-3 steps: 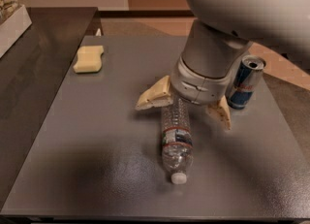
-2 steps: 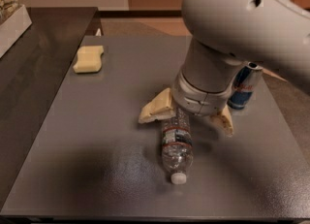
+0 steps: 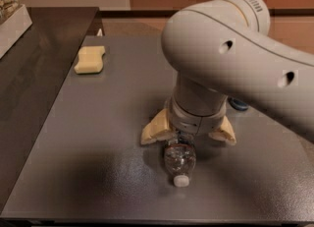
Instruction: Place water bottle upright
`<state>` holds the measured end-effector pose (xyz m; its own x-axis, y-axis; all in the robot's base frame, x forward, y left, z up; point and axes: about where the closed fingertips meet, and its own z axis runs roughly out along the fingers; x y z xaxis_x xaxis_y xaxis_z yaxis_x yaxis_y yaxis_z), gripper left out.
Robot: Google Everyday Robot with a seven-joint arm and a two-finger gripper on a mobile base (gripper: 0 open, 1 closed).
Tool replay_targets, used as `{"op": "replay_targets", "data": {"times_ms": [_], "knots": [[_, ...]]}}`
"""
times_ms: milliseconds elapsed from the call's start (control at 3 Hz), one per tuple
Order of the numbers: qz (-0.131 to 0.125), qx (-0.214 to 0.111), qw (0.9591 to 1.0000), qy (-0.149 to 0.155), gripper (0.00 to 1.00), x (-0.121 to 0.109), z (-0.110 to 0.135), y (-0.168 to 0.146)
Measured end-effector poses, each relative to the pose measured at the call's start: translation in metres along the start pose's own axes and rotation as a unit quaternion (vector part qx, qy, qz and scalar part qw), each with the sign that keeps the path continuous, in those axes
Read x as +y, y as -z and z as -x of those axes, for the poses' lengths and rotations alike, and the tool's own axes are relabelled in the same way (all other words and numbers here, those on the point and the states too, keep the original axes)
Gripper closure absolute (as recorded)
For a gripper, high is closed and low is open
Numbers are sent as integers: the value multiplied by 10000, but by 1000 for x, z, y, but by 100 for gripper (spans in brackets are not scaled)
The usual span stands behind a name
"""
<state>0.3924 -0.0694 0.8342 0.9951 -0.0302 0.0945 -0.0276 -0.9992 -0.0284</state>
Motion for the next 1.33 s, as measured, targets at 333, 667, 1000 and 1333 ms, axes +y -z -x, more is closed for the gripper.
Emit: {"op": "replay_targets", "data": {"times_ms": [333, 667, 1000, 1333], "knots": [[206, 5, 9998, -56, 18, -4, 1, -3], [311, -29, 9993, -182, 41, -8, 0, -1], [301, -88, 9989, -343, 64, -14, -2, 4], [150, -128, 9966, -803, 87, -25, -10, 13]]}}
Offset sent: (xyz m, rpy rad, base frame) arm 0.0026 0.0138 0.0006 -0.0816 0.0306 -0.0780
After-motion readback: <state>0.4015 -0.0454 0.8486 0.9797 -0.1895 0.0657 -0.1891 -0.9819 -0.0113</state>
